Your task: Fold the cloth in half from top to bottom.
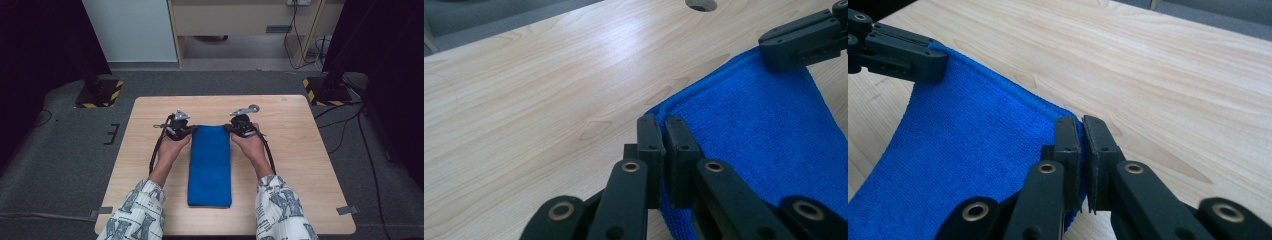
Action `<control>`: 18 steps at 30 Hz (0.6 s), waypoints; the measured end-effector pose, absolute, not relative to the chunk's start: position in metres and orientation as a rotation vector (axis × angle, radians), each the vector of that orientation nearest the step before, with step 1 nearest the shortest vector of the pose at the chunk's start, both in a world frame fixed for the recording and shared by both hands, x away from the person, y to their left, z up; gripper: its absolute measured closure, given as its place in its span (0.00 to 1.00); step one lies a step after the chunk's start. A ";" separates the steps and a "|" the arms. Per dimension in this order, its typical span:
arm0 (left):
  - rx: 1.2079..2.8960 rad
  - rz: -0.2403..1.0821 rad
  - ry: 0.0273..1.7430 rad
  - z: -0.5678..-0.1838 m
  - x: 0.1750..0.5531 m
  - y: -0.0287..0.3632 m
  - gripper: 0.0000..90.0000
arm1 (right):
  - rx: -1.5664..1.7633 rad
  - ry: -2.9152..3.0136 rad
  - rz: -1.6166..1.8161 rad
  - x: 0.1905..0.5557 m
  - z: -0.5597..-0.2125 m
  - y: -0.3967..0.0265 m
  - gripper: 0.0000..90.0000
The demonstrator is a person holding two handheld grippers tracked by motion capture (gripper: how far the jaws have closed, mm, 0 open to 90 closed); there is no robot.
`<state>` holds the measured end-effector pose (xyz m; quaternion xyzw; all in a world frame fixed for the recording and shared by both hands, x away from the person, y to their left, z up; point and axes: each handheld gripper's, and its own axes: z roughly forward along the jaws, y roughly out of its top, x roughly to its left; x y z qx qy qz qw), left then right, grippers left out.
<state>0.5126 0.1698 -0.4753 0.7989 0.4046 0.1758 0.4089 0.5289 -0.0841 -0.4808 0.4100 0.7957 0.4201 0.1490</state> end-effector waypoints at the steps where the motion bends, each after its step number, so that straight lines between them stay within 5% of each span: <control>1: 2.013 0.446 1.018 -0.474 0.512 0.170 0.97 | 1.174 2.286 1.211 0.529 -0.480 -0.083 0.96; 18: 1.977 0.486 1.002 -0.454 0.510 0.172 0.97 | 1.126 2.267 1.241 0.531 -0.456 -0.080 0.96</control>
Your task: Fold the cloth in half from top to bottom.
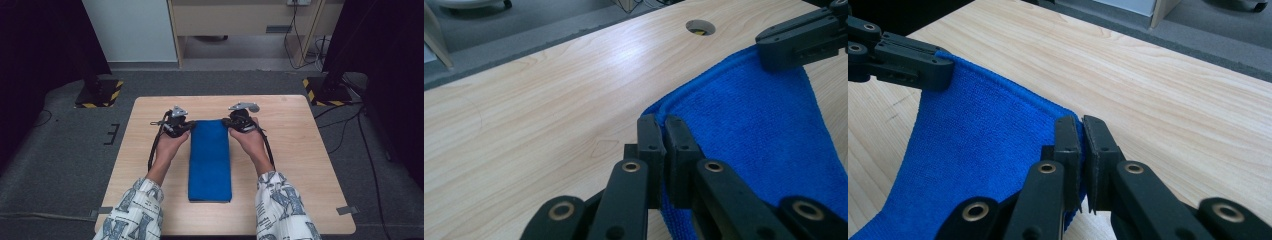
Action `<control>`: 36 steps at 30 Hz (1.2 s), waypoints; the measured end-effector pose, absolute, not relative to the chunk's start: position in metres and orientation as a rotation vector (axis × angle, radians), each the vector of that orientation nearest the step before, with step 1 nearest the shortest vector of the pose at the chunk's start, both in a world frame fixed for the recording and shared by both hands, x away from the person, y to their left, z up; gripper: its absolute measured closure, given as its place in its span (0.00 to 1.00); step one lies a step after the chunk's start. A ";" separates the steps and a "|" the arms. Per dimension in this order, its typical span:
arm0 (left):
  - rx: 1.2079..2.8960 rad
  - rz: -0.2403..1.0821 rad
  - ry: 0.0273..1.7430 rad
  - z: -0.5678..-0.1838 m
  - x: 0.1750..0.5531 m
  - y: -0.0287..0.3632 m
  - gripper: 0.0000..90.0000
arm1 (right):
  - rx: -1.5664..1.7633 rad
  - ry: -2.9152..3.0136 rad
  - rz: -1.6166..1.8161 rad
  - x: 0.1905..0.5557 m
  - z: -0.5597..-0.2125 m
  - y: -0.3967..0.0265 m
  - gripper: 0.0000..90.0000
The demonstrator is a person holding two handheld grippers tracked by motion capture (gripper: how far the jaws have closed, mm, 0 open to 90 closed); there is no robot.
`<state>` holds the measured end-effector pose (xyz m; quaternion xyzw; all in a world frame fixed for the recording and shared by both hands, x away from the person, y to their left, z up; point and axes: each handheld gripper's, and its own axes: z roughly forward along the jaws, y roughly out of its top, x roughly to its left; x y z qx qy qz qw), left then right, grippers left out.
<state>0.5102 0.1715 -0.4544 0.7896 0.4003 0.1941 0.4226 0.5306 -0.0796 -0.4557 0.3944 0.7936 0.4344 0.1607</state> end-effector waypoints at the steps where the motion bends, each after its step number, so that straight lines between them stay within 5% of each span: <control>1: 1.975 0.490 1.003 -0.453 0.510 0.172 0.97 | 1.123 2.266 1.238 0.531 -0.455 -0.080 0.96; 36: 1.931 0.527 0.965 -0.421 0.519 0.172 0.97 | 1.088 2.218 1.276 0.536 -0.425 -0.080 0.96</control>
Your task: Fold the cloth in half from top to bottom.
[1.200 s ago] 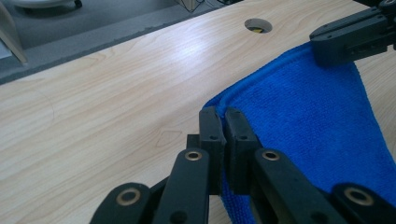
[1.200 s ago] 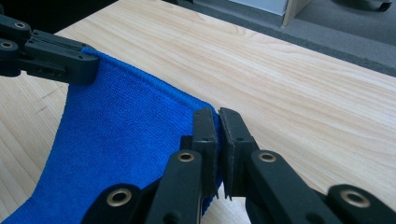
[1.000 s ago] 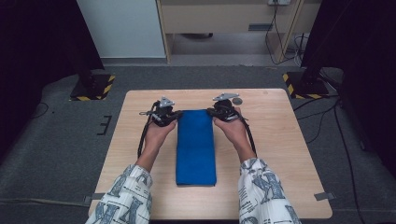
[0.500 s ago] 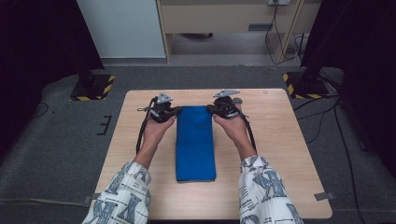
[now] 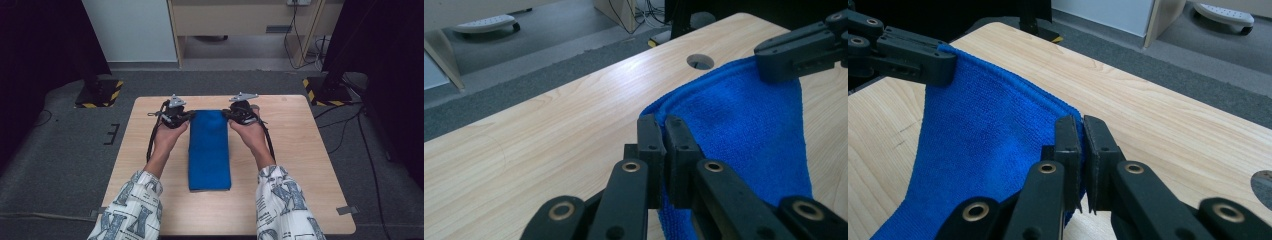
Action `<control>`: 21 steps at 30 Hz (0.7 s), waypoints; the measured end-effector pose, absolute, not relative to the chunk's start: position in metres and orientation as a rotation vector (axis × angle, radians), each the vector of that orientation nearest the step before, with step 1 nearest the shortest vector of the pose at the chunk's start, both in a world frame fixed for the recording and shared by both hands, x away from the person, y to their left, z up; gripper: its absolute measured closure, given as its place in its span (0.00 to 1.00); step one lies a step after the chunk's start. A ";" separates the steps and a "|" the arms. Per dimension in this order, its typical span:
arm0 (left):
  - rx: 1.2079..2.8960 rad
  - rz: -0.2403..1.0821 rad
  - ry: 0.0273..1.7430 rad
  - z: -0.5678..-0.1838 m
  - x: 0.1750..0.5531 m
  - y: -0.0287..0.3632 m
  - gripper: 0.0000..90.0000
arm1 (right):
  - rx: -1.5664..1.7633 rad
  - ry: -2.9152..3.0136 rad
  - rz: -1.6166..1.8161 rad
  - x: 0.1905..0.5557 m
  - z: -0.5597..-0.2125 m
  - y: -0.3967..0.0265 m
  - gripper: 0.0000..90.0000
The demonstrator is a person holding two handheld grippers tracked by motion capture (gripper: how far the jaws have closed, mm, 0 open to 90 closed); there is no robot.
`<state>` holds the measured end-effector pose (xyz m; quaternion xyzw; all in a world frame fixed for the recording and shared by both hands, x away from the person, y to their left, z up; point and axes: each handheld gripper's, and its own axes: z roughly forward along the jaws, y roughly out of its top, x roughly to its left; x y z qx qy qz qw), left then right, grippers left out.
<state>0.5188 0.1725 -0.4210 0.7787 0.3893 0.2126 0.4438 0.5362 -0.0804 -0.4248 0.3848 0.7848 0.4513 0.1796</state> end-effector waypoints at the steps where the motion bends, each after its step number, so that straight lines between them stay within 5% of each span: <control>1: 1.934 0.530 0.962 -0.420 0.519 0.172 0.97 | 1.090 2.213 1.281 0.536 -0.424 -0.081 0.96; 21: 1.939 0.560 0.929 -0.409 0.518 0.174 0.97 | 1.083 2.167 1.322 0.533 -0.417 -0.084 0.96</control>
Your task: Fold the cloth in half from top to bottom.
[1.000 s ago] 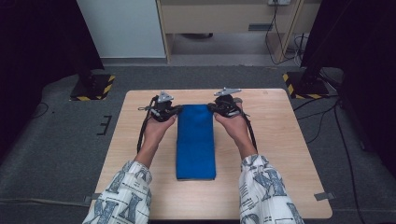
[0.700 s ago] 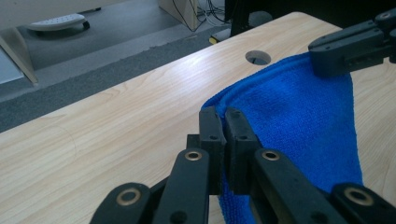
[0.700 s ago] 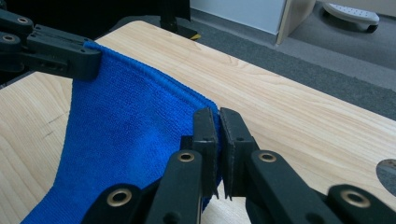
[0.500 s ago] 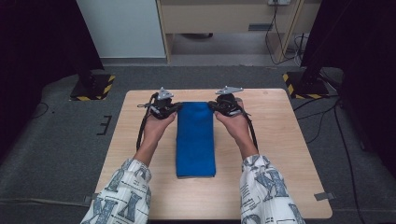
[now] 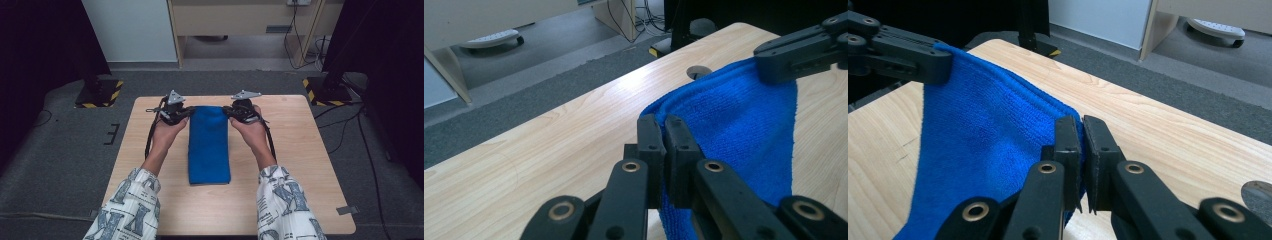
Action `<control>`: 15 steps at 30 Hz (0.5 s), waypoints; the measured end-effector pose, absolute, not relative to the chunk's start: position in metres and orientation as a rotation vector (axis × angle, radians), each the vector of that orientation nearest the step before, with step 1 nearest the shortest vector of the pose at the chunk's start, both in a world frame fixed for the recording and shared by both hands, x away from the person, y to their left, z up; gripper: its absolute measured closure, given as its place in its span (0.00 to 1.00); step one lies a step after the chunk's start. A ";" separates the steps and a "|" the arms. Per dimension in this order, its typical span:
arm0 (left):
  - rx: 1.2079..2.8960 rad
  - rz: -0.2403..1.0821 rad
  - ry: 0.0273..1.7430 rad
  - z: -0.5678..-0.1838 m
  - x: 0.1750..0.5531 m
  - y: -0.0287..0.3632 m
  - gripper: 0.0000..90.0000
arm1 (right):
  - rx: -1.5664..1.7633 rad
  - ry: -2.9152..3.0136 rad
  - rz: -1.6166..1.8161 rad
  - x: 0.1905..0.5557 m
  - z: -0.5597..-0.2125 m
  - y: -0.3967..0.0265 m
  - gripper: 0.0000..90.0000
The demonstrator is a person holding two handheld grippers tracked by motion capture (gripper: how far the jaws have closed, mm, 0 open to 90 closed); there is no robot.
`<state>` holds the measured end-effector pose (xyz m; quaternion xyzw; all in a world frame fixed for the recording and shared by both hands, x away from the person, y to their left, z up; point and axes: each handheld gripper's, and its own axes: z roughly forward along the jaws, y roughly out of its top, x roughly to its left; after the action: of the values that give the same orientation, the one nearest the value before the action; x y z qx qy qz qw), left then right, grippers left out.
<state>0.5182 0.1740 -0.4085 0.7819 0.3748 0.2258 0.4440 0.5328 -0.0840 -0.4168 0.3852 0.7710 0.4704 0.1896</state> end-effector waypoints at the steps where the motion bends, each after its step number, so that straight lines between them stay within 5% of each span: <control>1: 1.939 0.558 0.931 -0.410 0.518 0.174 0.97 | 1.078 2.168 1.323 0.531 -0.417 -0.084 0.96; 15: 1.966 0.551 0.898 -0.420 0.504 0.176 0.97 | 1.037 2.197 1.337 0.507 -0.428 -0.090 0.95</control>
<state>0.5037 0.1756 -0.4204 0.7914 0.3617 0.2219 0.4400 0.5067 -0.0899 -0.4280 0.3676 0.7788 0.4740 0.1833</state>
